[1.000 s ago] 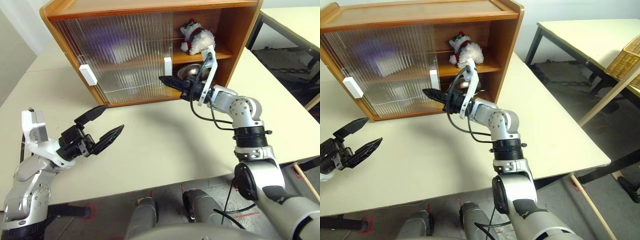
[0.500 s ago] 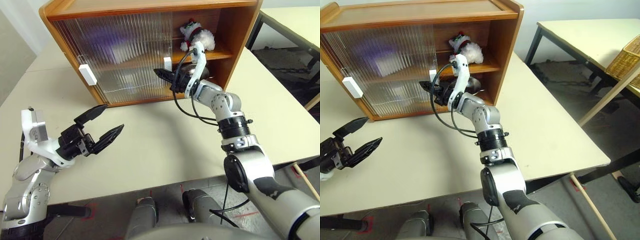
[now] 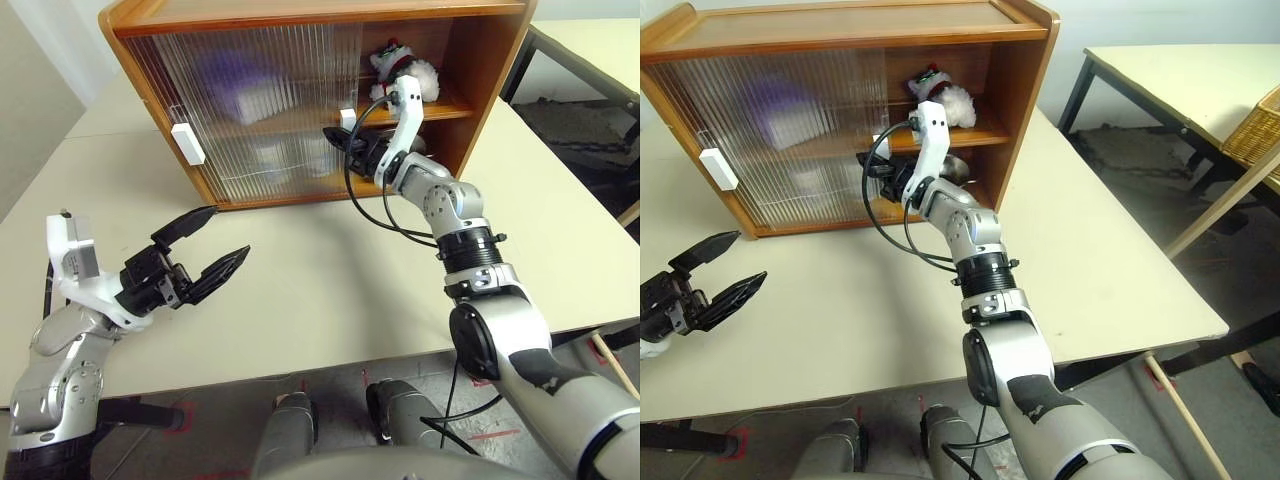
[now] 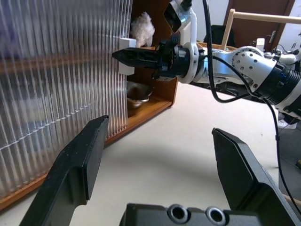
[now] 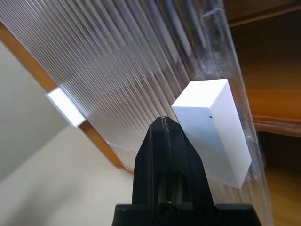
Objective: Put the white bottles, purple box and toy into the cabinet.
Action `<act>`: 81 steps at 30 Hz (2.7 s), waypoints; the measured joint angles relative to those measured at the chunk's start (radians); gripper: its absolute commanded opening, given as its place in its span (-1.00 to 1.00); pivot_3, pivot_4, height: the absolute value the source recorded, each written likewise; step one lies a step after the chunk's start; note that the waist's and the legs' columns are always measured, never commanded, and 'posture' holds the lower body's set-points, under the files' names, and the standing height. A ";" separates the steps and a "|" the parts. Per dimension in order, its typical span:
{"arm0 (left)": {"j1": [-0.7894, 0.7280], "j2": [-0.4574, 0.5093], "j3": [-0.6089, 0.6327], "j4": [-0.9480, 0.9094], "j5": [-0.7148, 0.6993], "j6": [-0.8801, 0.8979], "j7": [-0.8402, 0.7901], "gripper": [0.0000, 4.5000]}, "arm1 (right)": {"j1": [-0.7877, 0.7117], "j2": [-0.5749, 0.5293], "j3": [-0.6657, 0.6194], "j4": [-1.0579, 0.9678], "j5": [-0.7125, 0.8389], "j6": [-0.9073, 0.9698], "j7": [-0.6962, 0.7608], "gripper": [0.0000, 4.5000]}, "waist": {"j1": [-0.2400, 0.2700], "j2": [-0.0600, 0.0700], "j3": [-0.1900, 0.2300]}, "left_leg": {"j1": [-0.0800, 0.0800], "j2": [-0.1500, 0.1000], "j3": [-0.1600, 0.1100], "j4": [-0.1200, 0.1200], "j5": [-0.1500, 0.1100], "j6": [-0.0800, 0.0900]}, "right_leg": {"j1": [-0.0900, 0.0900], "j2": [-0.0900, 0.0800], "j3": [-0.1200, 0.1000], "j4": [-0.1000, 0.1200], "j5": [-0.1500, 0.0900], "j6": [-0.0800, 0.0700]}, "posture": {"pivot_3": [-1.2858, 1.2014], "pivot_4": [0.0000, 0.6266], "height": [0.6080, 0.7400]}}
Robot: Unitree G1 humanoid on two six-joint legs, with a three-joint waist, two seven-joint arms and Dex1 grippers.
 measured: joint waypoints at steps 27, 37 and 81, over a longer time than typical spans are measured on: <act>-0.049 -0.007 -0.039 0.045 0.007 -0.005 -0.017 1.00 | 0.114 -0.199 -0.060 -0.075 -0.021 -0.070 -0.041 -0.99 | -0.002 -0.001 -0.001 | 0.001 0.000 0.000 0.000 0.000 0.000 | 0.002 0.000 0.000 -0.001 0.001 0.006 | -0.12 -0.75 1.00; -0.074 -0.004 -0.039 0.067 0.013 -0.004 -0.037 1.00 | 0.125 -0.263 -0.081 -0.030 -0.022 -0.110 -0.047 -0.99 | -0.021 -0.001 -0.001 | 0.001 0.000 0.000 0.001 0.001 0.001 | 0.003 0.000 0.001 -0.003 0.002 0.007 | -0.13 -0.77 1.00; 0.199 -0.104 0.211 0.094 0.241 0.101 0.598 1.00 | 0.301 -0.717 -0.150 0.318 0.040 -0.212 0.552 1.00 | 0.005 0.003 0.084 | 0.009 -0.008 -0.001 -0.005 0.002 -0.003 | 0.010 -0.003 0.008 0.000 -0.016 0.021 | -0.03 -0.27 1.00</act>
